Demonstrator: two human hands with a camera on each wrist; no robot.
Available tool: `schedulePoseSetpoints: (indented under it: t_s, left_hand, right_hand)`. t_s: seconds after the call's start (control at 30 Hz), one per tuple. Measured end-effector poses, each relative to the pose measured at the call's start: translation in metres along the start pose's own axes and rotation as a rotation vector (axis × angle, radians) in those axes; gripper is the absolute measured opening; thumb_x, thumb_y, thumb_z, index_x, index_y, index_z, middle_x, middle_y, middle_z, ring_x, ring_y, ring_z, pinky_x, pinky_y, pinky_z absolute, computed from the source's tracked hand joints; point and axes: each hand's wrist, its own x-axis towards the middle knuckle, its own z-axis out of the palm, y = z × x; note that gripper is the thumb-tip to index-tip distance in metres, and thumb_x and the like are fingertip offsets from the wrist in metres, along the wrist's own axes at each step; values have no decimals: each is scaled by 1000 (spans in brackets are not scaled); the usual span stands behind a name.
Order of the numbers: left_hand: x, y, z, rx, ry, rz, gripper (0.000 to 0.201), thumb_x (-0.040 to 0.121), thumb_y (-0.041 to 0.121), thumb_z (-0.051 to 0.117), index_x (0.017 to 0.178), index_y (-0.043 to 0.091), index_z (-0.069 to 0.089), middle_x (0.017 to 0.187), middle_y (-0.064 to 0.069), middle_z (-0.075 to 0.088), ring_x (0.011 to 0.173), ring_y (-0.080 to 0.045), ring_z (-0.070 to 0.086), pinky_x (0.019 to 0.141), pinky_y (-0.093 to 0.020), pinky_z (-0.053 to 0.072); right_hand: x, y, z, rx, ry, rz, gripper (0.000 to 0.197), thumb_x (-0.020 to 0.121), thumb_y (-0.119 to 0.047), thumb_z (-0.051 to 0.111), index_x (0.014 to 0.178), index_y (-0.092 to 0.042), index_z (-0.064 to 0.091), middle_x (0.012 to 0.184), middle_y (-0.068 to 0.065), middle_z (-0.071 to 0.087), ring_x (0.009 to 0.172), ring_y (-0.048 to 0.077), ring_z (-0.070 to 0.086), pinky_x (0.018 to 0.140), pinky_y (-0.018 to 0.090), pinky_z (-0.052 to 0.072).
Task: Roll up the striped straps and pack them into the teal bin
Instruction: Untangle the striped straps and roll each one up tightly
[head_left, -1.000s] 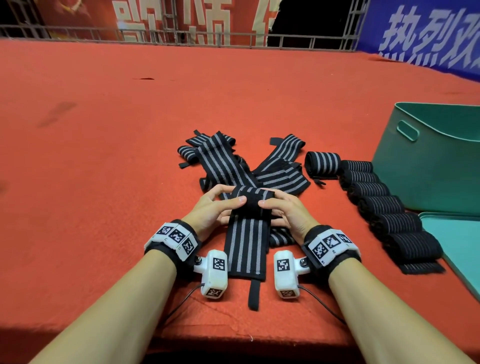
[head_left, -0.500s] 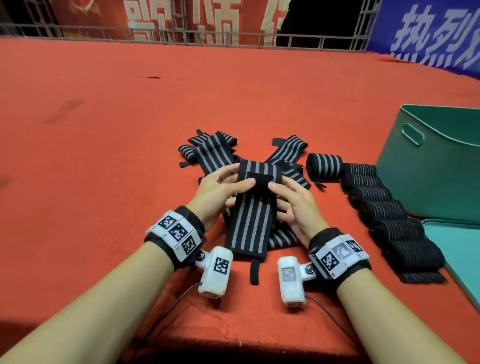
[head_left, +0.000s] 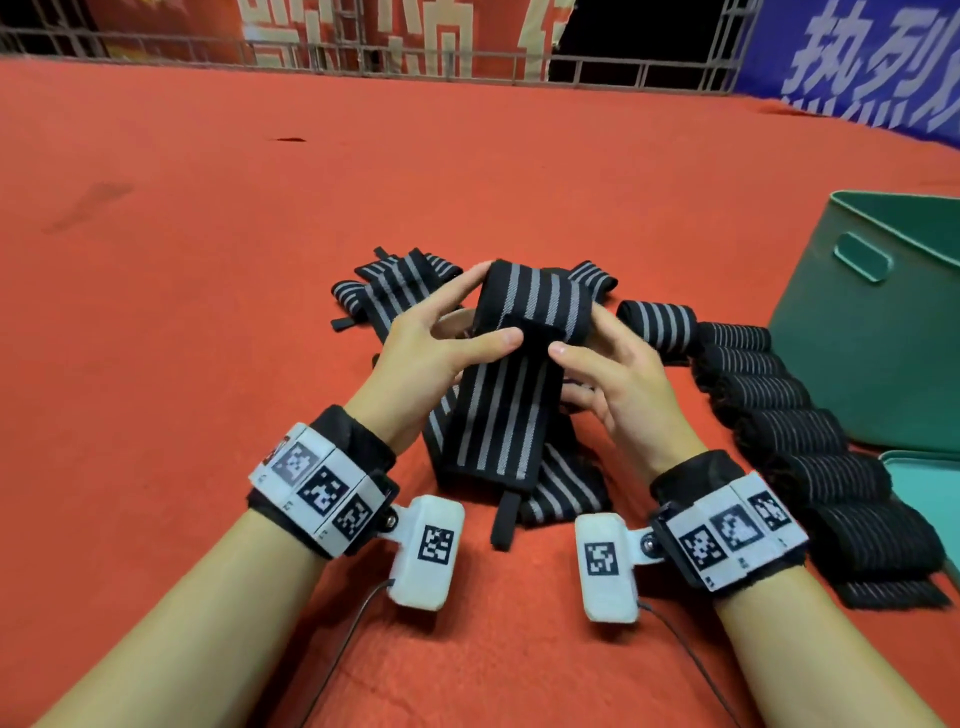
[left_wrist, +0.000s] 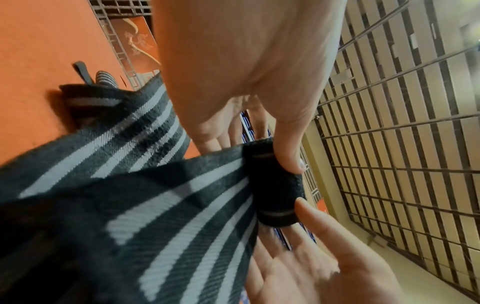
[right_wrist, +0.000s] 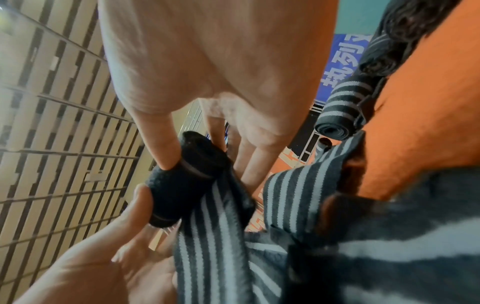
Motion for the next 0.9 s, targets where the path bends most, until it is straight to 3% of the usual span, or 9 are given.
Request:
schedulePoseSetpoints:
  t_s: [0.13, 0.27, 0.4, 0.63, 0.77, 0.83, 0.9]
  left_hand:
    - [-2, 0, 1, -26, -33, 14, 72, 93, 1, 67, 155, 27, 42, 129, -5, 71, 122, -19, 66, 107, -39, 51]
    - [-7, -1, -7, 58, -74, 34, 67, 100, 16, 63, 159, 31, 34, 141, 5, 63, 133, -12, 57, 117, -43, 41]
    - [-15, -2, -3, 99, -93, 76, 46, 106, 22, 55, 151, 25, 47, 141, 2, 63, 135, -16, 56, 118, -48, 40]
    - [-26, -5, -1, 110, 30, 132, 48, 102, 20, 61, 148, 27, 51, 128, -1, 72, 122, -17, 66, 106, -45, 52]
    - [-29, 3, 6, 44, 117, 122, 50, 99, 20, 65, 147, 23, 52, 126, -2, 73, 117, -18, 69, 101, -42, 55]
    - [-25, 9, 9, 15, 148, 76, 52, 97, 22, 69, 147, 18, 52, 123, -3, 74, 112, -18, 71, 98, -40, 57]
    - [-21, 11, 12, 6, 144, 61, 42, 97, 20, 69, 137, 11, 59, 116, -4, 76, 106, -18, 74, 92, -34, 59]
  right_hand:
    - [1, -10, 5, -12, -12, -12, 41, 97, 5, 55, 129, -20, 62, 123, 4, 74, 118, 23, 69, 84, 32, 59]
    - [-2, -14, 16, -52, 6, -55, 41, 98, 3, 57, 132, -19, 61, 124, 3, 73, 118, 20, 69, 90, 35, 59]
    - [-8, -14, 24, -34, 54, -78, 47, 97, 3, 59, 141, -16, 56, 126, 5, 72, 119, 21, 68, 95, 41, 59]
    - [-15, -21, 21, -82, 47, -88, 55, 94, 0, 68, 145, -15, 54, 122, 7, 73, 113, 24, 72, 90, 46, 60]
    - [-15, -27, 28, -80, 54, -93, 55, 94, -1, 69, 146, -14, 53, 125, 9, 72, 115, 23, 71, 93, 52, 59]
    - [-17, -27, 30, -63, 88, -101, 53, 95, -1, 68, 145, -13, 54, 125, 8, 73, 115, 21, 70, 92, 51, 60]
    - [-19, -26, 30, -51, 123, -98, 53, 95, -1, 67, 145, -14, 53, 124, 9, 73, 114, 22, 71, 90, 48, 61]
